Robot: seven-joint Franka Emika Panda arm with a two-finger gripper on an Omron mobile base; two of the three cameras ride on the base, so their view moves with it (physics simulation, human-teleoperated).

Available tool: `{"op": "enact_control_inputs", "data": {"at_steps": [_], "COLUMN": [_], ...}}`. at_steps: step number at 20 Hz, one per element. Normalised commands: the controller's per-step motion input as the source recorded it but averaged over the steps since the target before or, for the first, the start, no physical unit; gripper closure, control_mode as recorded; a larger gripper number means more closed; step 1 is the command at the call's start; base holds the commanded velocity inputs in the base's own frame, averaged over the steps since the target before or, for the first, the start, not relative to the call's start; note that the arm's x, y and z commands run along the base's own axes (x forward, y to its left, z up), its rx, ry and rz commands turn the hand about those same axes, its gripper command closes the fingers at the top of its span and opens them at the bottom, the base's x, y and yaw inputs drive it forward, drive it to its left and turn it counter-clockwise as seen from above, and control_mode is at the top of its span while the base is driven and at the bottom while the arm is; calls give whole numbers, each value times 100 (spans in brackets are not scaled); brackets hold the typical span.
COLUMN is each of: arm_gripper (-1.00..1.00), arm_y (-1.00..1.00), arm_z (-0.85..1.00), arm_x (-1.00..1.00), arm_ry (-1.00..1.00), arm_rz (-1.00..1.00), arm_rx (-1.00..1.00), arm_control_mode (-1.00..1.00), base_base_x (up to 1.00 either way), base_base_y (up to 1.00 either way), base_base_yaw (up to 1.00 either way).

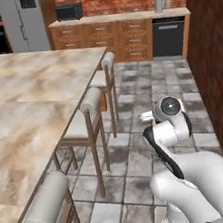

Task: Place the large bottle from the dining counter next to the other large bottle outside the sink, and place the small bottle from the dining counter next to the other small bottle inside the sink.

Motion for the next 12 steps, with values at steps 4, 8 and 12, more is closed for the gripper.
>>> {"op": "enact_control_inputs", "data": {"at_steps": [4,8,12], "arm_gripper": [100,100,100], "arm_y": [0,0,0], "arm_z": [0,0,0], "arm_x": [0,0,0], "arm_ry": [0,0,0], "arm_rz": [0,0,0], "arm_rx": [0,0,0], "arm_control_mode": [100,100,100], "base_base_x": [72,100,100], "base_base_y": [0,-1,0], "base_base_yaw": [-33,-21,-17]}}
